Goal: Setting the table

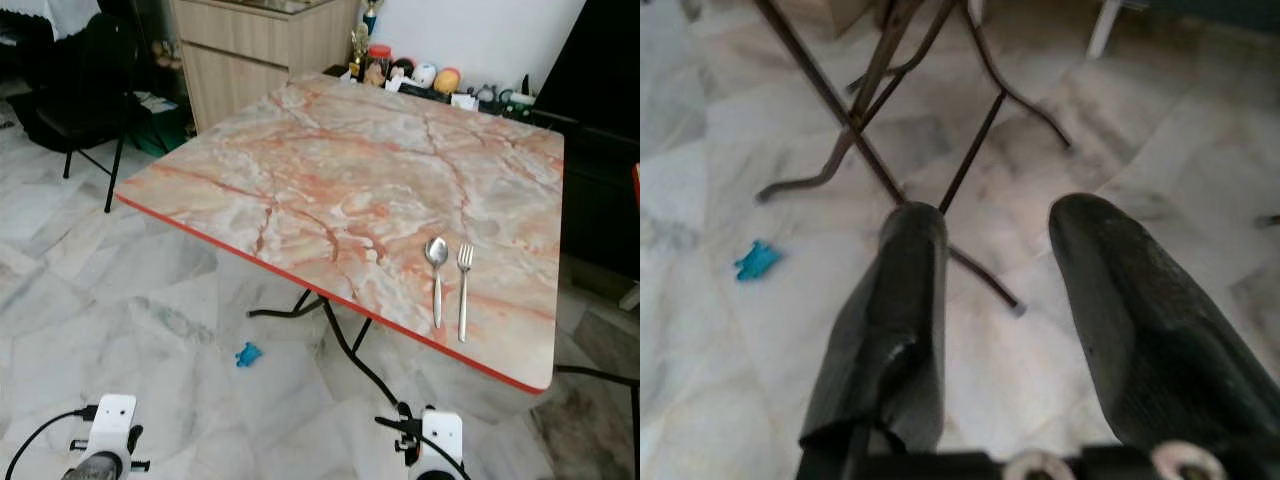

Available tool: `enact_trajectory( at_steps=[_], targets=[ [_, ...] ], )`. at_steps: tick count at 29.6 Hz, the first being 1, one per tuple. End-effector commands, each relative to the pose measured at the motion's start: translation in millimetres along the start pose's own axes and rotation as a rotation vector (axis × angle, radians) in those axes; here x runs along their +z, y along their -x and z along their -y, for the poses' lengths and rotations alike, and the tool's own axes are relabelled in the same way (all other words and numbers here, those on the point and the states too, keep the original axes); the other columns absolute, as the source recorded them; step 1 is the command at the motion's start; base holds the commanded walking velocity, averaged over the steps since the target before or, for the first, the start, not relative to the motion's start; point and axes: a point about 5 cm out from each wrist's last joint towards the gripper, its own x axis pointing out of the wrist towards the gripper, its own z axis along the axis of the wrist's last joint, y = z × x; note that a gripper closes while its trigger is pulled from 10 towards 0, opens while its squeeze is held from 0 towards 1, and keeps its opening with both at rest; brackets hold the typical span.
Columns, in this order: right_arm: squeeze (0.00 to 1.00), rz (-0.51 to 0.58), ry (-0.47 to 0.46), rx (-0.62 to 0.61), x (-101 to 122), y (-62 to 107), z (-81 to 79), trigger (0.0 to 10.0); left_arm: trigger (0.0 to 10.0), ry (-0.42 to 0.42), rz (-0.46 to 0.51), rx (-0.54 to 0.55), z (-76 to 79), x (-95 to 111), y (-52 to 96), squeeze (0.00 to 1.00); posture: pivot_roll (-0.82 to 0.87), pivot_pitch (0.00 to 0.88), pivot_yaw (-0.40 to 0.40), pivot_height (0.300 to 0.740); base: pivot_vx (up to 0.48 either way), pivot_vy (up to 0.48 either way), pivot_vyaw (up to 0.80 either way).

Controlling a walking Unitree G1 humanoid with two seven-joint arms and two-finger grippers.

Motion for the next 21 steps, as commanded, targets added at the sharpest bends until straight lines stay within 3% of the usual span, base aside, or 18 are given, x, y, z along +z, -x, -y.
enact_trajectory(
  at_steps=[1,5,9,17,21],
  targets=[
    [0.00,0.034,0.001,-0.004,5,1.5,1.7,10.0,10.0,-0.010,-0.013,-0.001,1.5,-4,1.0,0.00,0.14,0.000,-0.083,0.740,0.000,0.000,0.00],
    [0.00,0.089,0.005,-0.021,13,5.9,3.9,10.0,10.0,-0.012,-0.014,-0.003,2.0,-5,1.1,0.00,0.14,0.000,-0.084,0.740,0.000,0.000,0.00],
    [0.00,0.215,0.016,-0.029,48,6.0,5.0,10.0,10.0,-0.017,-0.008,-0.009,3.8,-4,1.1,0.00,0.14,0.000,-0.084,0.740,0.000,0.000,0.00],
    [0.00,0.351,0.020,-0.059,94,-7.2,9.4,10.0,10.0,-0.019,-0.002,-0.019,6.9,-4,1.5,0.00,0.14,0.000,-0.081,0.740,0.000,0.000,0.00],
    [0.00,0.351,0.027,-0.087,112,-25.7,9.7,10.0,10.0,-0.010,0.007,-0.032,10.0,-3,1.4,0.00,0.13,0.000,-0.071,0.740,0.000,0.000,0.00]
  ],
)
